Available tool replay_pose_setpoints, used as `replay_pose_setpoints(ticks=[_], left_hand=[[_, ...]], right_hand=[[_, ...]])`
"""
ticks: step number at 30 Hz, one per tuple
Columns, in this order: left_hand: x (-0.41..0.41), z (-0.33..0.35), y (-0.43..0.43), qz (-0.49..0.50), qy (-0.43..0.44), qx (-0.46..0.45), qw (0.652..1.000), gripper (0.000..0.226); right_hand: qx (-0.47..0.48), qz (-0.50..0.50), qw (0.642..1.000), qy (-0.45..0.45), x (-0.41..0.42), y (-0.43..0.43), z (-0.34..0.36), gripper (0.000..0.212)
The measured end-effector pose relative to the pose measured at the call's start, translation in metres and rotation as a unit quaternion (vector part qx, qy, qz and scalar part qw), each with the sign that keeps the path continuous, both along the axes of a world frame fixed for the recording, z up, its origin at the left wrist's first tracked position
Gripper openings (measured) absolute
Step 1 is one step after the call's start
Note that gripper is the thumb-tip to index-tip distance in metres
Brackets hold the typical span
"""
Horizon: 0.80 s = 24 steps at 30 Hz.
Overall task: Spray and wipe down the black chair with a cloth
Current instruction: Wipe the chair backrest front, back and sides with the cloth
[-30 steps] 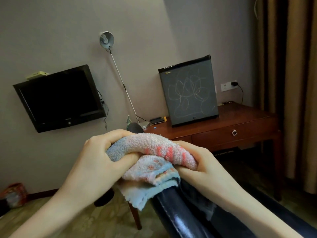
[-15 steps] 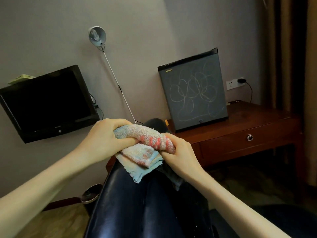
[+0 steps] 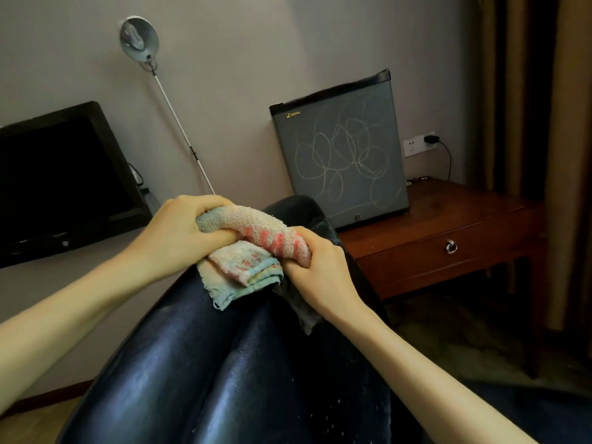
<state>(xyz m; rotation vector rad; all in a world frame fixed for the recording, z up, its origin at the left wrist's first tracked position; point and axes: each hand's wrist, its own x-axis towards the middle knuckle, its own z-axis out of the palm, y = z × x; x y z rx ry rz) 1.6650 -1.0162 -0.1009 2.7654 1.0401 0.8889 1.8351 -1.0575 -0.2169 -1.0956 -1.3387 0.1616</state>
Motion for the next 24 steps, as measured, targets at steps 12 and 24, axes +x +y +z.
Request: replay_pose_setpoints(ticks=[12,24], left_hand=[[0.008,0.004,0.008,0.014,0.026,0.01,1.0,0.032],[0.055,0.013,0.055,0.023,0.127,0.04,0.991,0.017]], right_hand=[[-0.004,-0.021,1.0,0.02,-0.001,0.006,-0.002,0.03],[0.001,-0.066,0.997,0.035,0.031,0.042,-0.01,0.03]])
